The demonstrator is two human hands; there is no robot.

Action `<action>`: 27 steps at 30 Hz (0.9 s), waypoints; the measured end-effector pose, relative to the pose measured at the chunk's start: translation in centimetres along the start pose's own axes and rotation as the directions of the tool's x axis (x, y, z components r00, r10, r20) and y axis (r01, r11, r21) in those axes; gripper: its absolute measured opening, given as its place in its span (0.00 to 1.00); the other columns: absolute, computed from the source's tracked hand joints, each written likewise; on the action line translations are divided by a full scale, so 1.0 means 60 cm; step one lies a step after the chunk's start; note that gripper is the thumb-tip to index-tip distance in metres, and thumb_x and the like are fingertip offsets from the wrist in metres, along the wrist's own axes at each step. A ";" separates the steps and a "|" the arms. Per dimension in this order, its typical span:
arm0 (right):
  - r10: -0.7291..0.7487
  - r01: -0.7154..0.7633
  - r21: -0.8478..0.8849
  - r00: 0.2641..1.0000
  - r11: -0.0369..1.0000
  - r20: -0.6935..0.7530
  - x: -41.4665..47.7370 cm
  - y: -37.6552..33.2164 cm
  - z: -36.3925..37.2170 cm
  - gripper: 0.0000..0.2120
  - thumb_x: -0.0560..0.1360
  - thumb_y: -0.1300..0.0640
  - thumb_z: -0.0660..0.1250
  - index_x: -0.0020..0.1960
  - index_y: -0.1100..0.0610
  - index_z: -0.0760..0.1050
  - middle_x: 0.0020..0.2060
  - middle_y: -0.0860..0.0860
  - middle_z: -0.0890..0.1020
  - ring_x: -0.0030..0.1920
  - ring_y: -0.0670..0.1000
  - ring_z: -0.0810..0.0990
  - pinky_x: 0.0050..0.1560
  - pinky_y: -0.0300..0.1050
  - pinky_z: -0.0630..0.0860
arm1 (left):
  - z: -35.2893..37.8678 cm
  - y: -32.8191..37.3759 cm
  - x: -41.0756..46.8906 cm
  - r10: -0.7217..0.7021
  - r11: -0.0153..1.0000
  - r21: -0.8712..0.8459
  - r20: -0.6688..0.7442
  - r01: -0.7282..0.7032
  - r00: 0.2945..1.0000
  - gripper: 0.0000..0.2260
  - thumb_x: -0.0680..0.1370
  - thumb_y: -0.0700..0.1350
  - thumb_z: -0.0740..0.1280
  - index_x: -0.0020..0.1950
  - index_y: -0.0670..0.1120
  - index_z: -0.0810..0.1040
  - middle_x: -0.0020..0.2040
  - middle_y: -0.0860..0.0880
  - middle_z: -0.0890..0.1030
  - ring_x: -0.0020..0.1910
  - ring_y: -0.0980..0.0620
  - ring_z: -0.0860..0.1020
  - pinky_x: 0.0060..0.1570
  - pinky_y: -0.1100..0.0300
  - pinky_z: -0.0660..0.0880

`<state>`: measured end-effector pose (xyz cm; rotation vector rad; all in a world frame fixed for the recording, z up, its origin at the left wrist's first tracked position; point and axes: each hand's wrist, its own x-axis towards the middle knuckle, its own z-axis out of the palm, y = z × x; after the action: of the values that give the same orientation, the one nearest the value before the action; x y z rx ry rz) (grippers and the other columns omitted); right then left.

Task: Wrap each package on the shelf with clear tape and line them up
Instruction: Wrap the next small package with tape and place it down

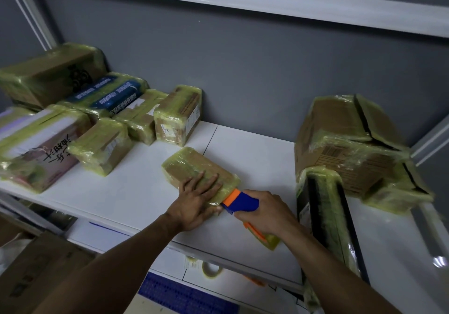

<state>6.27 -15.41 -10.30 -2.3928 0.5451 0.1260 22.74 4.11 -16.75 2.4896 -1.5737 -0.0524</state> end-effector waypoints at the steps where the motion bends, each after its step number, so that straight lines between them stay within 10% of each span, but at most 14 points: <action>1: 0.007 -0.007 -0.019 1.000 1.000 0.002 0.002 -0.003 0.002 0.19 0.69 0.37 0.74 0.56 0.43 0.78 0.46 0.43 0.84 0.47 0.45 0.82 0.45 0.45 0.81 | 0.000 -0.001 0.000 -0.001 1.000 0.003 -0.009 0.001 1.000 0.35 0.79 0.70 0.45 0.83 0.55 0.53 0.83 0.54 0.51 0.82 0.42 0.46 0.76 0.44 0.46; 9: 0.052 -0.049 0.083 0.998 0.995 -0.041 0.009 0.009 -0.001 0.17 0.66 0.35 0.69 0.50 0.42 0.81 0.39 0.40 0.85 0.42 0.42 0.82 0.47 0.47 0.81 | -0.028 -0.032 -0.006 -0.034 0.994 -0.111 -0.148 0.017 0.988 0.32 0.80 0.67 0.50 0.81 0.54 0.61 0.82 0.57 0.56 0.82 0.47 0.53 0.76 0.43 0.50; 16: 0.170 -0.128 0.416 0.983 0.900 -0.064 -0.002 0.048 -0.004 0.17 0.71 0.38 0.73 0.49 0.49 0.79 0.38 0.47 0.84 0.38 0.47 0.84 0.42 0.47 0.77 | -0.001 -0.011 -0.038 -0.185 0.970 -0.196 -0.218 0.142 0.958 0.32 0.72 0.58 0.59 0.76 0.49 0.69 0.81 0.55 0.62 0.82 0.50 0.47 0.74 0.32 0.34; 23: 0.250 -0.163 0.547 0.964 0.821 -0.088 -0.004 0.052 -0.001 0.19 0.74 0.41 0.75 0.56 0.53 0.78 0.45 0.50 0.85 0.46 0.51 0.85 0.42 0.43 0.76 | 0.003 0.034 -0.016 -0.336 0.938 -0.147 -0.172 0.314 0.926 0.27 0.78 0.46 0.69 0.77 0.55 0.69 0.77 0.58 0.68 0.79 0.50 0.61 0.76 0.33 0.48; 27: 0.323 -0.351 0.462 0.936 0.814 0.142 -0.010 0.066 -0.025 0.25 0.72 0.34 0.73 0.56 0.54 0.80 0.45 0.53 0.86 0.49 0.54 0.85 0.47 0.46 0.78 | 0.007 0.046 -0.023 -0.344 0.908 -0.316 -0.181 0.276 0.922 0.26 0.80 0.41 0.65 0.78 0.57 0.68 0.79 0.57 0.65 0.80 0.46 0.57 0.75 0.47 0.61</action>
<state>4.00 -18.87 -11.35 -1.7839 0.8631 0.1896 19.63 4.12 -16.77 2.3886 -0.9868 -0.0291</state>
